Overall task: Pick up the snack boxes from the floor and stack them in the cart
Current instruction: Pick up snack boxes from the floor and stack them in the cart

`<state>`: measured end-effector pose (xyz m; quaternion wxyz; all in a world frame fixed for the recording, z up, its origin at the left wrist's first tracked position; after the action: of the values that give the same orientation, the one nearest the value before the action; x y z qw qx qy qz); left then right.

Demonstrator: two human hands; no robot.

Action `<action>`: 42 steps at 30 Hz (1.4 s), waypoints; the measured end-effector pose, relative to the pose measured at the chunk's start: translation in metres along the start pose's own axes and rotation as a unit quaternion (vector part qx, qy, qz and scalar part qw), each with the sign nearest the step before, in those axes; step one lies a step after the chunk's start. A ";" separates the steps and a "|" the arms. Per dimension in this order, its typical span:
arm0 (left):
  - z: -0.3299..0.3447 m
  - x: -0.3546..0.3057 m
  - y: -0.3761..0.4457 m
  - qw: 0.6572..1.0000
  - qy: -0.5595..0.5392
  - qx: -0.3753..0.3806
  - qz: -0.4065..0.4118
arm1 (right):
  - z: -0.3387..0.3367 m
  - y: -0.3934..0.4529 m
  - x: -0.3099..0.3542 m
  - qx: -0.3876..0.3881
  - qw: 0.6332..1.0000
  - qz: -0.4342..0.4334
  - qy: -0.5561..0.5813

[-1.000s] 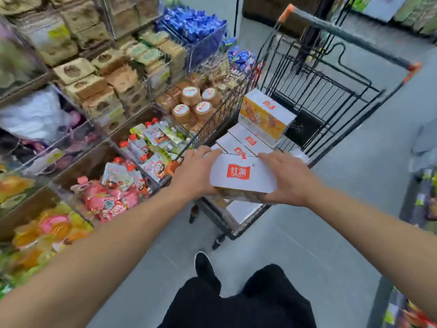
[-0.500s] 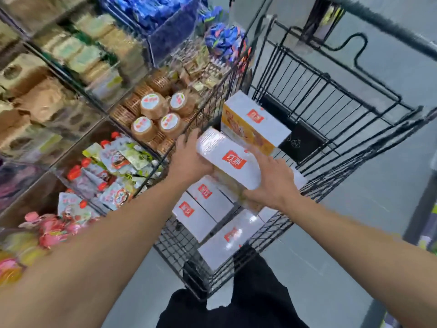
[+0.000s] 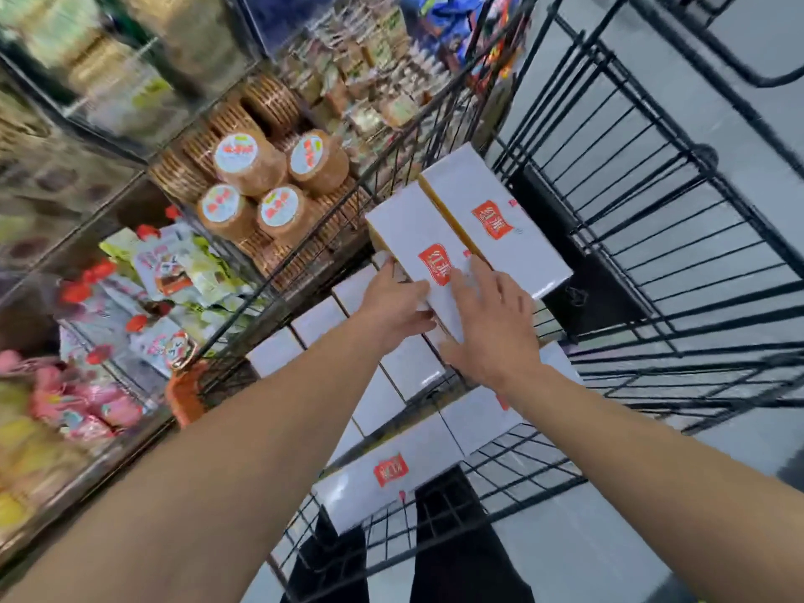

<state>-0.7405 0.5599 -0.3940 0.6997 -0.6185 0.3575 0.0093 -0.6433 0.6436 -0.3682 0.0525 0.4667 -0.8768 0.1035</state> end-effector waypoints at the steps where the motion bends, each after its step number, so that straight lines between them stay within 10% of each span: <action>1: 0.001 0.001 0.005 1.000 -0.004 -0.002 0.004 | 0.003 0.000 -0.001 -0.002 0.999 -0.024 -0.026; 10: -0.039 0.012 -0.026 0.987 0.159 -0.033 0.003 | -0.003 -0.004 0.010 0.036 0.994 -0.073 -0.073; 16: -0.129 0.030 -0.095 0.915 0.387 -0.081 0.084 | -0.005 -0.043 0.093 0.092 0.977 -0.185 -0.056; 30: -0.430 0.294 -0.319 0.927 0.095 -0.356 0.065 | 0.015 -0.296 0.421 0.126 0.816 -0.558 -0.085; 42: -0.585 0.611 -0.525 0.836 -0.108 -0.537 -0.036 | 0.068 -0.619 0.631 0.164 0.644 -0.740 -0.107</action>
<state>-0.3326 -0.3354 -0.2433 0.2913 -0.9047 0.1960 0.2413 -0.4828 -0.2179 -0.2329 -0.0603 0.9687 -0.2080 0.1217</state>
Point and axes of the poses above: each hand's wrist, its own y-axis towards the middle knuckle, its own z-axis out of the palm, x = y × z, the point moved 8 cm from there along y, towards the middle knuckle, and after that the axes turned 8 degrees about -x, right-handed, at the moved point
